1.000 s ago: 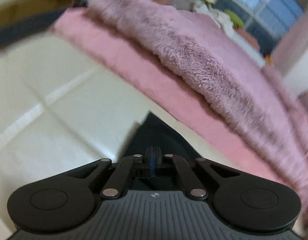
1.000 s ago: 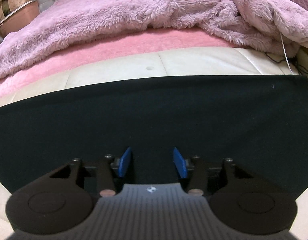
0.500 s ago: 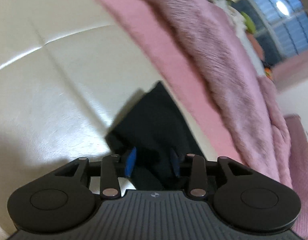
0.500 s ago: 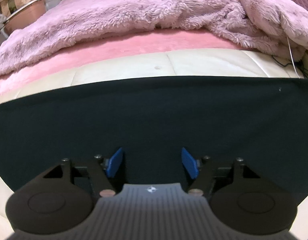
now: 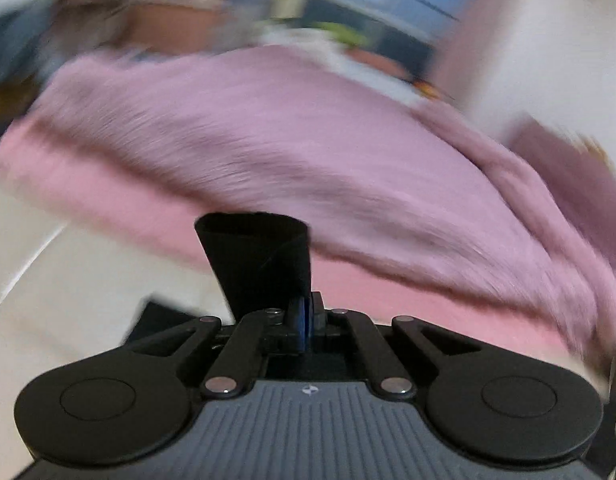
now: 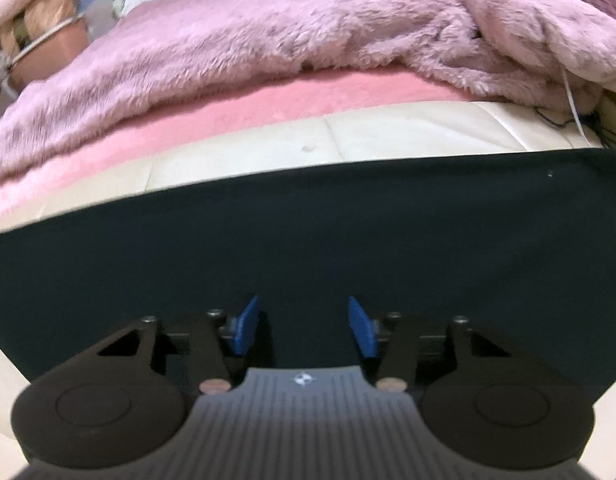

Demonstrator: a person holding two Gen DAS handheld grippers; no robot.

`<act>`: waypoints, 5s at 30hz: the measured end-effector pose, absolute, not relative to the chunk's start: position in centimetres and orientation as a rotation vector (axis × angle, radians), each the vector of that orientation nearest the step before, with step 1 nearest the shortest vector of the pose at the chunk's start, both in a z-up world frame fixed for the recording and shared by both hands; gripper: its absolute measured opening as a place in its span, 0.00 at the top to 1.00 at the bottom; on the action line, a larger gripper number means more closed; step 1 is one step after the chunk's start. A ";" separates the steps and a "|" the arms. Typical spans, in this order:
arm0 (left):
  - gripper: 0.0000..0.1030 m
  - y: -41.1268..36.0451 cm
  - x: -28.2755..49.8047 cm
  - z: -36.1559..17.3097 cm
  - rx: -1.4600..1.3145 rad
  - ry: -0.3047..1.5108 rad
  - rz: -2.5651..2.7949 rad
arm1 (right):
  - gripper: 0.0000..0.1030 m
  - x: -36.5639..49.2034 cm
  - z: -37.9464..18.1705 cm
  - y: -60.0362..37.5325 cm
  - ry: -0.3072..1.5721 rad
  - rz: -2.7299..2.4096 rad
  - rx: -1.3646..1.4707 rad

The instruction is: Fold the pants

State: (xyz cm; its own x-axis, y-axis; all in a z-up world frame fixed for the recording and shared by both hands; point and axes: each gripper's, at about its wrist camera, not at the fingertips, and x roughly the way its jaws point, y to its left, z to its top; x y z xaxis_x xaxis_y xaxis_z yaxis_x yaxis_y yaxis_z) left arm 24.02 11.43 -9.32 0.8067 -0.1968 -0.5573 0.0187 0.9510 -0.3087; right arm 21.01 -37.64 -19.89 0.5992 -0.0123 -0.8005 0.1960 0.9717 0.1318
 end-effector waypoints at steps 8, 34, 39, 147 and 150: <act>0.90 -2.6 22.0 -14.1 0.044 0.803 -0.393 | 0.56 19.9 -17.7 -35.4 0.866 -0.037 0.206; 0.50 -5.3 26.5 -17.0 0.526 1.039 -0.859 | 0.55 18.0 -20.7 -33.8 0.840 0.053 0.303; 0.50 -5.2 27.4 -16.4 0.529 1.090 -0.886 | 0.55 18.1 -21.1 -34.0 0.841 0.047 0.313; 0.97 3.3 16.6 -3.7 -0.064 0.434 -0.055 | 0.85 14.4 -16.3 -27.0 0.905 0.226 0.156; 0.97 -1.8 16.3 -6.7 0.005 0.505 -0.154 | 0.85 13.5 -16.2 -28.1 0.893 0.215 0.183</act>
